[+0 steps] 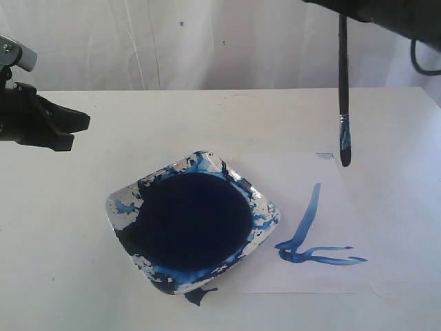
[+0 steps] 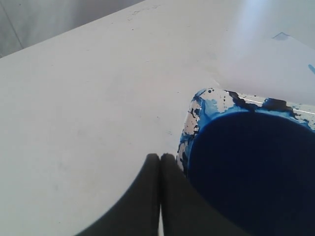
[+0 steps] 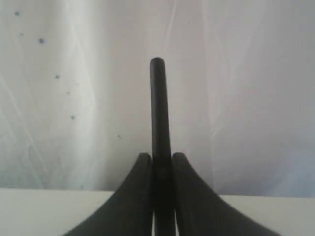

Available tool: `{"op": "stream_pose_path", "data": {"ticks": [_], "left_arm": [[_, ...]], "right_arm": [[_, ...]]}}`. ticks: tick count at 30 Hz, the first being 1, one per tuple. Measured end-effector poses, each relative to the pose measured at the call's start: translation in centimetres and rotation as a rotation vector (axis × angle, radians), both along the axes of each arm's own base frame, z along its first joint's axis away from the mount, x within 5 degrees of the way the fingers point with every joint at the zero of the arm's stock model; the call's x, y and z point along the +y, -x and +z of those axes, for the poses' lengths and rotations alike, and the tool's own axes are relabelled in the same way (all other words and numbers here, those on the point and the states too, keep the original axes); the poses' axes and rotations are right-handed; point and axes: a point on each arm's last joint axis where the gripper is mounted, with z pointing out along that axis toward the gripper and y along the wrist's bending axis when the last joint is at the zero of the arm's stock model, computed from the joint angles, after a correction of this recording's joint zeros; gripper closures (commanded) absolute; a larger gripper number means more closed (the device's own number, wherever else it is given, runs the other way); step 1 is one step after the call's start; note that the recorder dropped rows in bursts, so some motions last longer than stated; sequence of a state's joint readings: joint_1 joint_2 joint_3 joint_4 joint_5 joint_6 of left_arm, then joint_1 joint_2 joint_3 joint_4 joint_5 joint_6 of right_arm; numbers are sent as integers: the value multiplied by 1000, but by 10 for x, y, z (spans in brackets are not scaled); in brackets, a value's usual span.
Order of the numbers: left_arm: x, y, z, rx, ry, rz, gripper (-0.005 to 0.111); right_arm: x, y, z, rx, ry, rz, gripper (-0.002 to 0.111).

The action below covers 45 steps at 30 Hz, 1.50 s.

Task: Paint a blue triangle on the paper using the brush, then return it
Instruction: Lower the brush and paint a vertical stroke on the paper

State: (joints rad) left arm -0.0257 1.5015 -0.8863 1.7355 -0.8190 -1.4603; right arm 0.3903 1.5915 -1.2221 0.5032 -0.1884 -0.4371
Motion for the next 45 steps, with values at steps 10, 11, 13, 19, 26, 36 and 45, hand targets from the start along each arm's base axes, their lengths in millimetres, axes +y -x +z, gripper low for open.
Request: {"op": "stream_pose_path", "data": {"ticks": [10, 11, 13, 19, 26, 36, 45], "left_arm": [[0, 0, 0, 0, 0, 0, 107], [0, 0, 0, 0, 0, 0, 107], [0, 0, 0, 0, -1, -1, 107], [0, 0, 0, 0, -1, -1, 107], [0, 0, 0, 0, -3, -2, 107], [0, 0, 0, 0, -3, -2, 107], [0, 0, 0, 0, -3, -2, 107]], "right_arm": [[5, 19, -12, 186, 123, 139, 107], [5, 17, -21, 210, 138, 143, 107], [6, 14, -34, 239, 155, 143, 107], [8, 0, -82, 296, 191, 105, 107], [11, -12, -120, 369, 190, 79, 107], [13, -24, -154, 402, 186, 39, 107], [10, -39, -171, 285, 143, -56, 107]]}}
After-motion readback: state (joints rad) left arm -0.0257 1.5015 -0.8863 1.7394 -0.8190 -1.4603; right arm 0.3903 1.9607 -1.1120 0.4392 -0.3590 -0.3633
